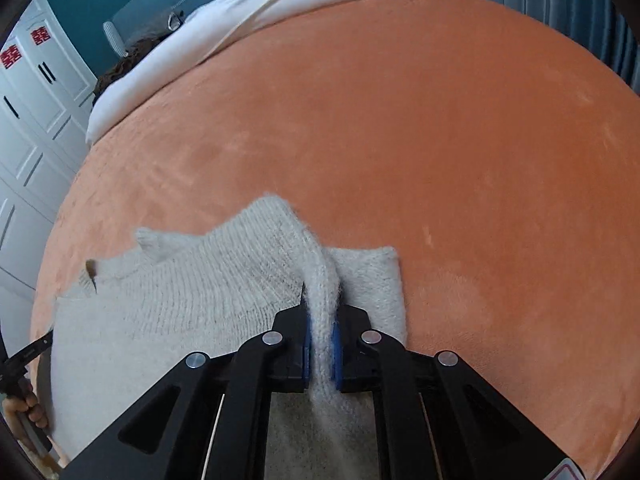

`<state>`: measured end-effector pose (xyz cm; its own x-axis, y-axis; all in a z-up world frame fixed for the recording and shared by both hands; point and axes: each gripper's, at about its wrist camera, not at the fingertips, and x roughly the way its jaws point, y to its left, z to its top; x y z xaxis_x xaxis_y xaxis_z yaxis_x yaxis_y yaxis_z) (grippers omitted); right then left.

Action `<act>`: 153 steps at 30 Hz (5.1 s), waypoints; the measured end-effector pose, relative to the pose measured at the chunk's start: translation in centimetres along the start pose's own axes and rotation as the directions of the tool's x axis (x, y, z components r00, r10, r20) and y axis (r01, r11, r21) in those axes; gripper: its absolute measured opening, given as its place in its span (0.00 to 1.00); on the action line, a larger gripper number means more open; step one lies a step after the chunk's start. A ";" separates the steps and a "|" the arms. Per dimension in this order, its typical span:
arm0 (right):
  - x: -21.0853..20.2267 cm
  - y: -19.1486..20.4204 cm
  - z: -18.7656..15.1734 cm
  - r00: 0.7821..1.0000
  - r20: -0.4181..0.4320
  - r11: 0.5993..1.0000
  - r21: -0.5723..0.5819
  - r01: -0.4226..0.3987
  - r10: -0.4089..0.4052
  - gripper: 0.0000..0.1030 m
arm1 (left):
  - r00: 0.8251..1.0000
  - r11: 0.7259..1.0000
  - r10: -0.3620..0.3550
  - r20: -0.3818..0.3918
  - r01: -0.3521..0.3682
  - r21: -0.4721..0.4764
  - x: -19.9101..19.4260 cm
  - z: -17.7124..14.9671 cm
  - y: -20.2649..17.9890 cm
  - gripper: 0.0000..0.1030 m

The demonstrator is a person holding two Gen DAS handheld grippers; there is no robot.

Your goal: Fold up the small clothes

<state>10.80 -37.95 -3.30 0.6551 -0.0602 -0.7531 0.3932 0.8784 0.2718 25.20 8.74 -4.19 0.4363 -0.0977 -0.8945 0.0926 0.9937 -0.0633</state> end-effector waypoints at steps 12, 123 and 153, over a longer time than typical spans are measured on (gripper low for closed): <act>-7.5 12.7 -9.0 0.983 -0.030 0.955 -0.233 -0.182 0.180 0.17 | 0.988 0.989 -0.129 0.085 0.121 0.088 -8.9 -5.9 -7.7 0.27; -10.4 -3.8 -3.4 0.995 0.093 0.999 0.030 0.031 -0.034 0.07 | 0.990 0.982 -0.136 0.026 0.138 -0.128 -5.2 -3.9 0.9 0.10; -11.0 14.0 -17.6 0.978 -0.201 0.952 -0.287 -0.107 0.049 0.08 | 1.000 0.995 -0.016 -0.011 0.017 0.095 -12.0 -21.3 -6.1 0.64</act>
<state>-2.26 -16.60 -1.74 0.5305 0.0794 -0.8440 0.1197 0.9786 0.1673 0.32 5.07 -2.55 0.4250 -0.1131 -0.8981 0.1843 0.9822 -0.0365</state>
